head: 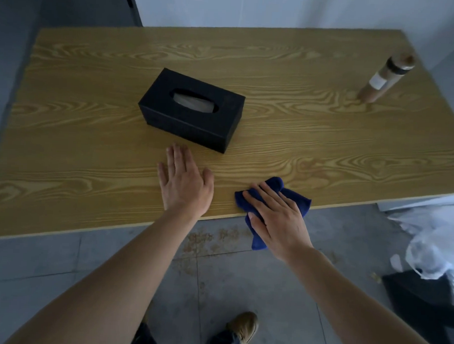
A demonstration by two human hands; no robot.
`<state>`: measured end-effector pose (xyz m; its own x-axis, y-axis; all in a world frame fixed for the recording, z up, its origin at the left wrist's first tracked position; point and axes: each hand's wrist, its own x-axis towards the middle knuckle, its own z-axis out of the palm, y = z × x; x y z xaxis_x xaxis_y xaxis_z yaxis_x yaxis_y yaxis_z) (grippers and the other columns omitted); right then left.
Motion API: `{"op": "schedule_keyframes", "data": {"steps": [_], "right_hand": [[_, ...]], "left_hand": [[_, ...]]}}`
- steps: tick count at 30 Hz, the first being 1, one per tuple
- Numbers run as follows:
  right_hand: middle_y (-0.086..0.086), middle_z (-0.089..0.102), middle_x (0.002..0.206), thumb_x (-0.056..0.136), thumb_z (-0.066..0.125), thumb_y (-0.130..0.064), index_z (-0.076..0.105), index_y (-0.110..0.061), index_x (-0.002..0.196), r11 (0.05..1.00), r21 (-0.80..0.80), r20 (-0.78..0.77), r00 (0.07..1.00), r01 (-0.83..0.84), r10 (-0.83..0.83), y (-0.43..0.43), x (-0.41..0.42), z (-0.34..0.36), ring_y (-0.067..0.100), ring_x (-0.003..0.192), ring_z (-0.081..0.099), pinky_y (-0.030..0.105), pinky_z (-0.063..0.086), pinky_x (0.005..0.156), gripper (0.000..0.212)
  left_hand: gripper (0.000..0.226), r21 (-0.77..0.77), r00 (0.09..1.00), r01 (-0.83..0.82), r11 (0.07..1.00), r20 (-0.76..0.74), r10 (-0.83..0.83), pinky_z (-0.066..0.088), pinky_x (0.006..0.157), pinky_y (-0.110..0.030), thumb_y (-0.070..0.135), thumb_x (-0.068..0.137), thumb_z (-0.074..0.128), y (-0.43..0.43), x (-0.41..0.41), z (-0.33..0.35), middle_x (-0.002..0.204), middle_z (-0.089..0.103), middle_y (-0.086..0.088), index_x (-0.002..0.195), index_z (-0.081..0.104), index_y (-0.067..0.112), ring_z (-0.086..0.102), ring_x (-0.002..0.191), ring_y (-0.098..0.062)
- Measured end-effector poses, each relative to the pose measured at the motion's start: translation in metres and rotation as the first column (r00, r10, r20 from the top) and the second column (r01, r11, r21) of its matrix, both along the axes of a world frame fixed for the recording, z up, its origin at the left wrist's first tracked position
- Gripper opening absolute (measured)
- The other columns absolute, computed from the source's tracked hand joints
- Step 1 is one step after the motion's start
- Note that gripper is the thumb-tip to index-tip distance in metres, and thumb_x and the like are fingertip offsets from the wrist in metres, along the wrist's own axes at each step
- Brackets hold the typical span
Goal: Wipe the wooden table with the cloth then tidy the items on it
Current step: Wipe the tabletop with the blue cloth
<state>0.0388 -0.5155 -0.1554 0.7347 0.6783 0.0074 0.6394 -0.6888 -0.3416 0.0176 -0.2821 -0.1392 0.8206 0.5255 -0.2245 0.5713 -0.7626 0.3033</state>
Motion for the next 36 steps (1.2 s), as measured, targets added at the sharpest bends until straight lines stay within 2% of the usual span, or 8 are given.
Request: {"op": "schedule_keyframes", "data": {"steps": [2, 4, 7, 13, 19, 23, 27, 36], "right_hand": [[-0.004, 0.046, 0.162, 0.108, 0.034, -0.042, 0.057, -0.025, 0.149, 0.994, 0.066, -0.053, 0.995, 0.083, -0.080, -0.016, 0.008, 0.012, 0.009, 0.155, 0.028, 0.037, 0.032, 0.119, 0.050], [-0.006, 0.044, 0.163, 0.107, 0.032, -0.044, 0.057, -0.027, 0.150, 0.969, 0.146, -0.099, 0.978, 0.198, -0.185, -0.028, 0.022, 0.032, 0.009, 0.155, 0.030, 0.033, 0.029, 0.116, 0.052], [-0.006, 0.041, 0.165, 0.107, 0.028, -0.046, 0.053, -0.029, 0.152, 0.943, 0.181, -0.068, 0.961, 0.277, -0.269, -0.033, 0.061, 0.057, 0.011, 0.156, 0.029, 0.034, 0.024, 0.112, 0.055], [-0.001, 0.031, 0.170, 0.112, 0.028, -0.040, 0.041, -0.031, 0.159, 0.961, 0.035, -0.050, 0.961, 0.274, -0.272, 0.017, 0.171, 0.052, 0.017, 0.158, 0.023, 0.045, 0.023, 0.120, 0.050], [-0.001, 0.021, 0.174, 0.112, 0.024, -0.046, 0.029, -0.030, 0.164, 0.974, -0.119, -0.064, 0.978, 0.191, -0.200, 0.085, 0.237, 0.029, 0.019, 0.161, 0.011, 0.045, 0.013, 0.126, 0.055], [-0.008, 0.003, 0.176, 0.107, 0.017, -0.061, 0.011, -0.048, 0.164, 0.950, -0.250, -0.048, 0.978, 0.185, -0.203, 0.099, 0.234, 0.015, 0.025, 0.162, -0.006, 0.060, 0.000, 0.126, 0.059], [-0.003, -0.007, 0.176, 0.099, 0.012, -0.075, 0.000, -0.061, 0.158, 0.943, -0.297, -0.038, 0.985, 0.150, -0.169, 0.091, 0.214, 0.015, 0.032, 0.161, -0.014, 0.072, -0.005, 0.121, 0.062], [-0.003, -0.006, 0.176, 0.098, 0.012, -0.076, -0.002, -0.059, 0.159, 0.951, -0.271, -0.025, 0.987, 0.147, -0.160, 0.065, 0.153, 0.012, 0.031, 0.161, -0.012, 0.069, -0.004, 0.123, 0.065]], "left_hand": [[0.078, 0.014, 1.000, -0.005, 1.000, -0.028, 0.006, -0.007, 0.130, -0.052, 0.052, 0.107, 0.019, -0.013, 0.005, -0.001, 0.176, -0.011, -0.012, 0.166, -0.003, 0.007, -0.014, 0.162, -0.025], [0.079, 0.067, 0.999, 0.001, 0.998, -0.039, 0.001, -0.005, 0.130, -0.056, 0.054, 0.106, 0.016, -0.020, 0.006, -0.002, 0.175, -0.009, -0.015, 0.166, -0.002, 0.006, -0.012, 0.162, -0.028], [0.081, 0.120, 0.999, -0.004, 0.993, -0.053, 0.011, -0.001, 0.130, -0.058, 0.055, 0.105, 0.014, -0.022, 0.008, -0.004, 0.176, -0.004, -0.016, 0.166, 0.000, 0.004, -0.007, 0.163, -0.029], [0.082, 0.185, 0.995, 0.013, 0.983, -0.103, 0.006, 0.002, 0.129, -0.059, 0.057, 0.104, 0.012, -0.021, 0.012, -0.008, 0.175, -0.005, -0.017, 0.166, 0.001, 0.003, -0.005, 0.163, -0.031], [0.082, 0.216, 0.993, 0.010, 0.976, -0.118, 0.016, 0.000, 0.130, -0.058, 0.057, 0.104, 0.009, -0.022, 0.014, -0.010, 0.175, -0.007, -0.017, 0.165, -0.002, 0.004, -0.007, 0.163, -0.031], [0.083, 0.224, 0.993, 0.010, 0.975, -0.121, 0.018, 0.000, 0.130, -0.057, 0.058, 0.104, 0.009, -0.022, 0.015, -0.011, 0.175, -0.007, -0.016, 0.165, -0.002, 0.004, -0.007, 0.163, -0.030], [0.083, 0.231, 0.992, 0.012, 0.973, -0.127, 0.018, 0.001, 0.130, -0.058, 0.058, 0.103, 0.009, -0.022, 0.015, -0.012, 0.175, -0.007, -0.017, 0.166, -0.001, 0.004, -0.006, 0.163, -0.031], [0.082, 0.205, 0.995, 0.005, 0.979, -0.102, 0.017, 0.003, 0.129, -0.060, 0.056, 0.104, 0.015, -0.022, 0.014, -0.010, 0.175, -0.001, -0.019, 0.165, 0.003, 0.002, -0.002, 0.163, -0.033]]}}
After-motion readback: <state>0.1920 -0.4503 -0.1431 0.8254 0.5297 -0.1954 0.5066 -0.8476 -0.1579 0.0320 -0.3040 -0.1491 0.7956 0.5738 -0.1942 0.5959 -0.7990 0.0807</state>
